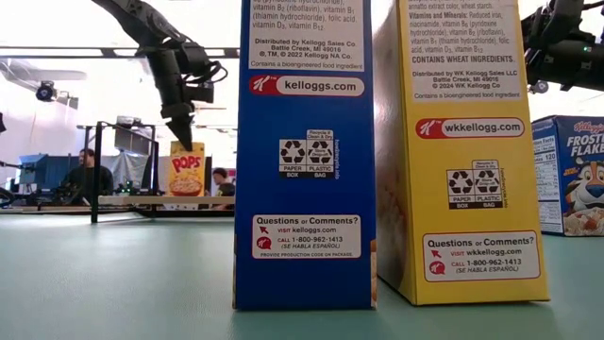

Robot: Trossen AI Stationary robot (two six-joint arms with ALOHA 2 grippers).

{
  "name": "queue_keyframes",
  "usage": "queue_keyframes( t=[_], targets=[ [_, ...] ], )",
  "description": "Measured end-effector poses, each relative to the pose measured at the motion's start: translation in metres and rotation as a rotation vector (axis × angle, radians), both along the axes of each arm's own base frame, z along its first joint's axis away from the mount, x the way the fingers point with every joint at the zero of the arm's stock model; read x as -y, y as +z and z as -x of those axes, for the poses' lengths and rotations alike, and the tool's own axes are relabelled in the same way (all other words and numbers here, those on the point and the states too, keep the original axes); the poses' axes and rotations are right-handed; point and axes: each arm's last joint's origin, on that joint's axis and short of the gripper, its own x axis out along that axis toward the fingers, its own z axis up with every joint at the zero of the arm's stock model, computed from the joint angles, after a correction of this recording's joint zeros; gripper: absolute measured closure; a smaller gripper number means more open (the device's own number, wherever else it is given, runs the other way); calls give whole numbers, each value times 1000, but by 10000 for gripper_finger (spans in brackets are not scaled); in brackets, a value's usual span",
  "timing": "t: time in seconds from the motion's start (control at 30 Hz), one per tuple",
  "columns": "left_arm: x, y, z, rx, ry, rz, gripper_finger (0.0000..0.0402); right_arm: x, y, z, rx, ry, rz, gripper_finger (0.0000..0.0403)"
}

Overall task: Stack cereal on shelf
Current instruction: Put the middle yellow box cereal on the shelf

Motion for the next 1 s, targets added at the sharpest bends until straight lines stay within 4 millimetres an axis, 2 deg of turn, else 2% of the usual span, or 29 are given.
queue_keyframes(
  t=[1.0],
  targets=[
    [-3,-1,2,-55,68,-42,196,0,0,0,0,0,0,167]
  ],
)
